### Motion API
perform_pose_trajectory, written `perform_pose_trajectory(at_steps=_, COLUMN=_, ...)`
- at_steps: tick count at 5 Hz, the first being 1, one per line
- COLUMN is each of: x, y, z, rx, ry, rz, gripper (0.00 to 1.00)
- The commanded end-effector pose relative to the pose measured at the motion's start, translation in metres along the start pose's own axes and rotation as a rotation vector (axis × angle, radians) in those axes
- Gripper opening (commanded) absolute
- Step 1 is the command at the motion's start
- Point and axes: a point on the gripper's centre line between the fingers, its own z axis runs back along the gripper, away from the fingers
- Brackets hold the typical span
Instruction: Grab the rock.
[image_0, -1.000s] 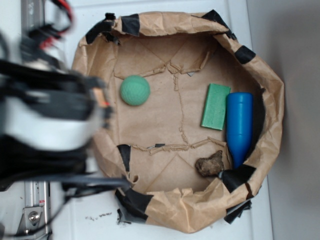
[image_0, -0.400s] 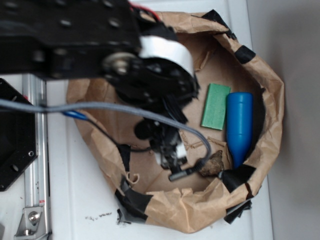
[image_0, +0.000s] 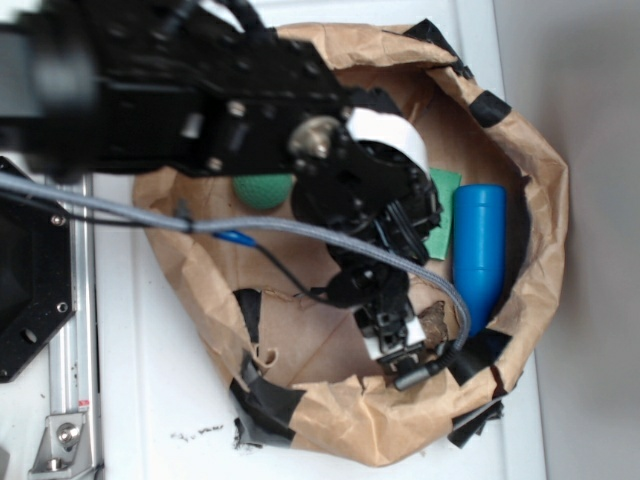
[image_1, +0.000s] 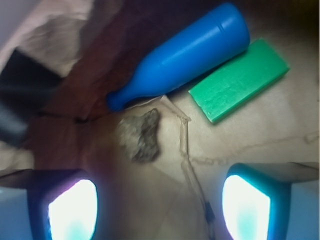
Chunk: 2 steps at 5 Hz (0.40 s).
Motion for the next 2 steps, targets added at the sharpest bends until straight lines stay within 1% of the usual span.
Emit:
perform_pose_trajectory(at_steps=1, x=0.016, y=-0.037, z=-0.019, rx=-0.009, ry=-0.045, rz=-0.068, gripper=0.97)
perform_pose_trajectory(at_steps=2, x=0.019, y=-0.054, z=-0.031, rx=0.02, ry=-0.054, rz=-0.118, gripper=0.97)
